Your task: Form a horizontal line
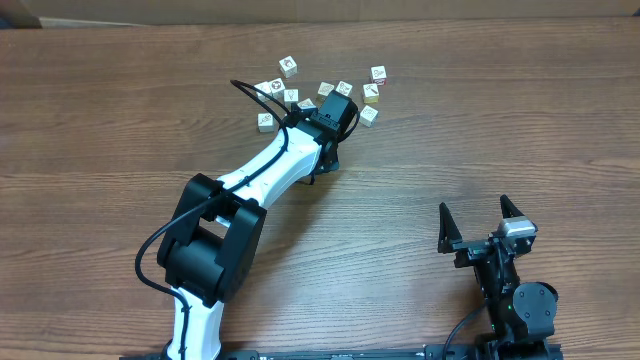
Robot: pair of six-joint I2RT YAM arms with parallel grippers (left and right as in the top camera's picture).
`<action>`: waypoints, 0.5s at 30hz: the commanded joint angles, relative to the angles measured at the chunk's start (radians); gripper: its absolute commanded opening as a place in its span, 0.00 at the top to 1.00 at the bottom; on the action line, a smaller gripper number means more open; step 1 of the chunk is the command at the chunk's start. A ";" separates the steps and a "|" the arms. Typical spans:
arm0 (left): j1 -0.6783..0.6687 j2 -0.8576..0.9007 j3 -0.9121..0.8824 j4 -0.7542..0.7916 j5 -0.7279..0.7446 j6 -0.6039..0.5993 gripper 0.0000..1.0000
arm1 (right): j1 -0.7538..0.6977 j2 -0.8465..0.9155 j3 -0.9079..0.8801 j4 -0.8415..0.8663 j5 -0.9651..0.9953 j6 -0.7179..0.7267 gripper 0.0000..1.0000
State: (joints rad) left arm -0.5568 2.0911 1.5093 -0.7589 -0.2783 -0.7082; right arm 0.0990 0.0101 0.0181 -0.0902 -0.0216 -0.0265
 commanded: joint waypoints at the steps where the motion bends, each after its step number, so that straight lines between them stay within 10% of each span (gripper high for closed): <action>1: -0.005 0.018 -0.009 0.008 -0.028 -0.010 0.71 | 0.004 -0.006 -0.010 0.006 0.001 -0.005 0.00; 15: -0.005 0.018 -0.009 0.008 -0.028 0.024 0.71 | 0.004 -0.006 -0.010 0.006 0.001 -0.005 0.00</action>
State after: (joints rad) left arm -0.5568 2.0911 1.5097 -0.7540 -0.2813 -0.7002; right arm 0.0990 0.0101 0.0181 -0.0898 -0.0212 -0.0261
